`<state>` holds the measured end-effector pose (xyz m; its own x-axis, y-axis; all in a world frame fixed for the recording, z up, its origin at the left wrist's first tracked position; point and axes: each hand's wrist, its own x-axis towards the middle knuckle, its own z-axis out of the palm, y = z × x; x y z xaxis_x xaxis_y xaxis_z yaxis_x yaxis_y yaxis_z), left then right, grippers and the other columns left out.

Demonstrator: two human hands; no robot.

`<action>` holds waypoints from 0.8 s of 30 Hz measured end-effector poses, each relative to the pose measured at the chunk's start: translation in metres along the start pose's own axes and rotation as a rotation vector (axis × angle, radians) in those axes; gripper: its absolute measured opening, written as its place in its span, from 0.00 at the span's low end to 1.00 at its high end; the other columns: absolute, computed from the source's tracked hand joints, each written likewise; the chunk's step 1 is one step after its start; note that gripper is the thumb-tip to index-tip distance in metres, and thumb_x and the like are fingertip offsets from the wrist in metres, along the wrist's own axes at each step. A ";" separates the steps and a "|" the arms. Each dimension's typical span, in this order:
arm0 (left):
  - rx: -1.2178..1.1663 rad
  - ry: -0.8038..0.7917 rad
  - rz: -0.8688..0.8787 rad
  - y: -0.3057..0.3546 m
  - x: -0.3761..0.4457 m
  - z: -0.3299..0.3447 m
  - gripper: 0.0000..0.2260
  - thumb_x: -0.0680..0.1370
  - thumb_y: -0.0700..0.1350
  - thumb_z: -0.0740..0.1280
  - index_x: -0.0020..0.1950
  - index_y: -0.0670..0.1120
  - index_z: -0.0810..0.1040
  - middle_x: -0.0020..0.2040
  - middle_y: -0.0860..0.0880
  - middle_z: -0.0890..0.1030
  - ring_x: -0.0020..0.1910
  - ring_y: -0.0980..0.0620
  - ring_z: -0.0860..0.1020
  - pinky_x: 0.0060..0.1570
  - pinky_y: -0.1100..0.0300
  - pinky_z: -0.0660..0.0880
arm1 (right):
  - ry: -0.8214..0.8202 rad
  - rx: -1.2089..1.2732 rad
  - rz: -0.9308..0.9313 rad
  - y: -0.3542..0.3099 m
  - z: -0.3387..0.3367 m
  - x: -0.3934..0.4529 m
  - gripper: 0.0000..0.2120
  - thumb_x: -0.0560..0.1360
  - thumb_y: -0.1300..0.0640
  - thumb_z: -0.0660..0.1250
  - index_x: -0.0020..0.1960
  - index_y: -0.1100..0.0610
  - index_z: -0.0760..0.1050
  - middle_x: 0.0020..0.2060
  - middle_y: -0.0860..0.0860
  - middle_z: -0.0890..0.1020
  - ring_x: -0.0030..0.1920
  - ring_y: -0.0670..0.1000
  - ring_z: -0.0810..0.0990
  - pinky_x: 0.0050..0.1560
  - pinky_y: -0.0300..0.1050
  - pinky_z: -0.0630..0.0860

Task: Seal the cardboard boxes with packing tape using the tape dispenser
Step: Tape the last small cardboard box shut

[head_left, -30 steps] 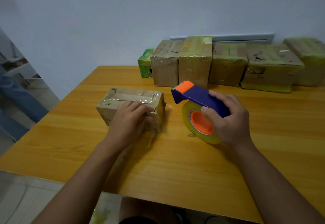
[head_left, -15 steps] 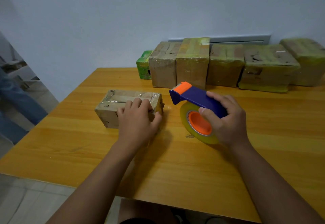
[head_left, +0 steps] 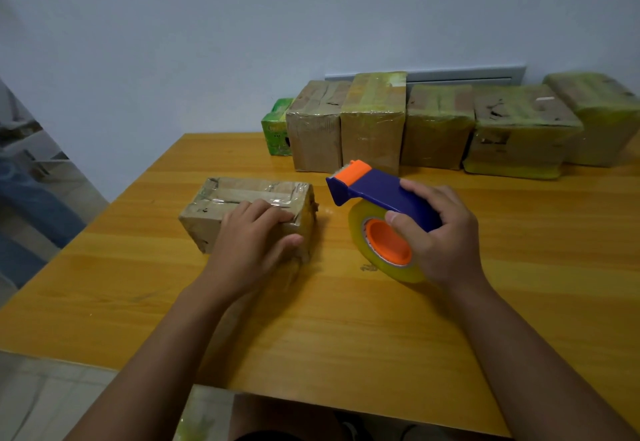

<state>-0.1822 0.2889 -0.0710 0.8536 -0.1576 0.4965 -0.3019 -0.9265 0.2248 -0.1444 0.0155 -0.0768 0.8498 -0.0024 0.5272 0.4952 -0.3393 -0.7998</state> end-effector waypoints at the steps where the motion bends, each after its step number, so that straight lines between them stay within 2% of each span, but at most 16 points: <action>1: -0.039 -0.021 0.004 -0.003 -0.001 -0.003 0.20 0.77 0.60 0.59 0.60 0.50 0.79 0.53 0.52 0.77 0.53 0.53 0.71 0.52 0.52 0.68 | -0.002 0.000 0.002 0.000 0.000 0.000 0.32 0.66 0.36 0.66 0.66 0.51 0.75 0.56 0.47 0.75 0.54 0.43 0.75 0.44 0.29 0.73; 3: -0.101 -0.045 0.002 -0.008 -0.002 -0.007 0.19 0.78 0.56 0.58 0.63 0.51 0.79 0.54 0.53 0.77 0.54 0.55 0.70 0.52 0.51 0.69 | -0.003 0.001 0.003 0.000 0.001 0.000 0.32 0.66 0.36 0.66 0.66 0.51 0.75 0.56 0.46 0.75 0.54 0.43 0.75 0.44 0.28 0.73; 6: -0.070 -0.034 -0.004 -0.006 0.000 -0.006 0.16 0.78 0.53 0.62 0.62 0.50 0.79 0.54 0.53 0.77 0.52 0.56 0.69 0.50 0.52 0.69 | -0.002 -0.003 -0.001 0.000 0.001 0.000 0.32 0.66 0.36 0.66 0.65 0.51 0.75 0.55 0.45 0.75 0.53 0.41 0.75 0.44 0.28 0.73; 10: -0.019 0.017 -0.007 -0.002 -0.001 0.001 0.18 0.76 0.57 0.63 0.59 0.49 0.79 0.51 0.52 0.76 0.51 0.54 0.70 0.50 0.53 0.69 | 0.004 -0.001 -0.005 0.001 0.000 0.000 0.31 0.66 0.37 0.66 0.65 0.51 0.76 0.55 0.46 0.75 0.52 0.42 0.75 0.44 0.27 0.72; 14: -0.043 0.041 -0.028 -0.001 -0.001 0.002 0.21 0.74 0.61 0.63 0.58 0.49 0.80 0.50 0.52 0.76 0.50 0.57 0.68 0.49 0.53 0.68 | -0.001 -0.004 -0.003 0.001 0.001 0.000 0.32 0.66 0.37 0.66 0.65 0.51 0.75 0.55 0.47 0.75 0.53 0.43 0.75 0.44 0.28 0.73; 20: 0.031 0.163 -0.110 0.011 0.002 0.017 0.19 0.71 0.61 0.64 0.50 0.47 0.79 0.47 0.50 0.76 0.49 0.49 0.72 0.51 0.50 0.67 | -0.003 0.002 -0.004 0.000 0.000 0.000 0.31 0.66 0.36 0.66 0.65 0.50 0.75 0.55 0.46 0.75 0.53 0.41 0.75 0.44 0.29 0.73; 24: 0.074 0.220 -0.192 0.020 0.003 0.026 0.15 0.71 0.58 0.63 0.45 0.47 0.75 0.44 0.50 0.73 0.47 0.49 0.70 0.50 0.51 0.63 | -0.004 0.008 -0.004 0.000 0.000 0.000 0.31 0.66 0.36 0.66 0.65 0.49 0.75 0.55 0.46 0.75 0.53 0.41 0.75 0.44 0.27 0.72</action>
<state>-0.1751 0.2608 -0.0866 0.7769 0.0932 0.6227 -0.1053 -0.9558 0.2744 -0.1444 0.0159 -0.0767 0.8487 0.0029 0.5289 0.4998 -0.3315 -0.8002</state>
